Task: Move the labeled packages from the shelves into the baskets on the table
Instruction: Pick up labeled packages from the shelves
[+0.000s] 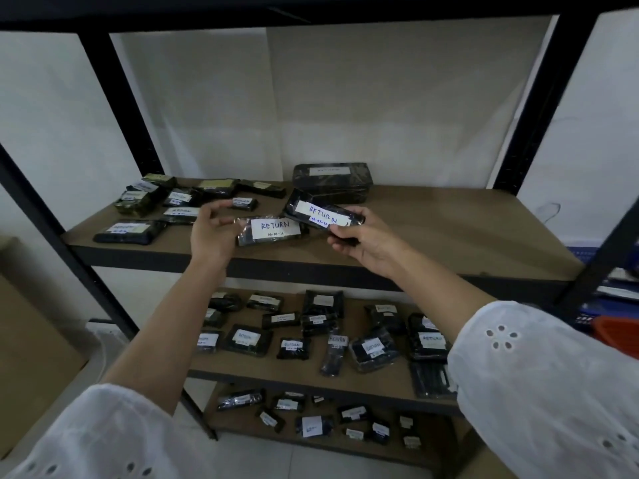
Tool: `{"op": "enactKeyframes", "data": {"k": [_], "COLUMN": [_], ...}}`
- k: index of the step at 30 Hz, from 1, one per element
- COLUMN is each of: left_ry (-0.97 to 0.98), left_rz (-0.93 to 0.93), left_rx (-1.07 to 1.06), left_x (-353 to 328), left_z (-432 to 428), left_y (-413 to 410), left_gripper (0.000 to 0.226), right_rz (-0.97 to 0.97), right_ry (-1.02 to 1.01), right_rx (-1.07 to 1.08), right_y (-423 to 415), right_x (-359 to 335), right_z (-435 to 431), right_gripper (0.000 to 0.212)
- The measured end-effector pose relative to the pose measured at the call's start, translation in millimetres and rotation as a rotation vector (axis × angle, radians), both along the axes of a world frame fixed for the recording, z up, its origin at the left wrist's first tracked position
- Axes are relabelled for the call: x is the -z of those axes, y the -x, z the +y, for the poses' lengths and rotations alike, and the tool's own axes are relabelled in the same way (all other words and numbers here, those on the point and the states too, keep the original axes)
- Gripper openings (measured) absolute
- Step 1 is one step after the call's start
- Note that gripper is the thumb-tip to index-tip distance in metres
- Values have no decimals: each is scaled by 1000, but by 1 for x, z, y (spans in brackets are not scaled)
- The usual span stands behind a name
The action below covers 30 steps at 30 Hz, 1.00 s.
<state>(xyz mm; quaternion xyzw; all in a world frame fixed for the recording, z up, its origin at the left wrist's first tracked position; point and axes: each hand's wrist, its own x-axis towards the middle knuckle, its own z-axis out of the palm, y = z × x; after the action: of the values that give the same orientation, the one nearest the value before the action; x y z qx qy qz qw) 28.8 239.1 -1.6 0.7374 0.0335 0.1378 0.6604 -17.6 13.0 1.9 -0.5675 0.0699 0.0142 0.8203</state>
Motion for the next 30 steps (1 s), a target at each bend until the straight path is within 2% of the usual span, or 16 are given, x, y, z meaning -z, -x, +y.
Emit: {"op": "enactKeyframes", "data": {"k": [2,7,10,14,17,19,21,24,30], "left_ry": [111,223,258,306,316,319,307,270,248], "left_rz": [-6,-8,6,80,121,165,197,219,211], "left_rx": [25,109,153,235,314,369,408,472,537], "left_x": [-6,-3,10,30,40,46,50,56,78], "left_z": [-15,-77,-129,-206,-263,-301,-338,-391,-496], "left_y": [27,109,162,223,255,268,275,275,241], "left_gripper": [34,25,22,17,15,15,15,16,15], "right_rz": [-14,-1,19,32,80,96,94,103,175], "right_ry": [-55,-82,-114,-94,-95,-93,-94,-146,-165], "right_rx": [-33,-82,-64,-24,49,103,135,188,320], "right_y": [23,101,153,217,255,275,289,301,286], "right_x": [-3,-5,1,15,26,34,43,57,87], "right_z": [-16,-74,-124,-203,-261,-298,-335,-383,-484], "right_gripper": [38,35,30,13,12,11,1,15,15]}}
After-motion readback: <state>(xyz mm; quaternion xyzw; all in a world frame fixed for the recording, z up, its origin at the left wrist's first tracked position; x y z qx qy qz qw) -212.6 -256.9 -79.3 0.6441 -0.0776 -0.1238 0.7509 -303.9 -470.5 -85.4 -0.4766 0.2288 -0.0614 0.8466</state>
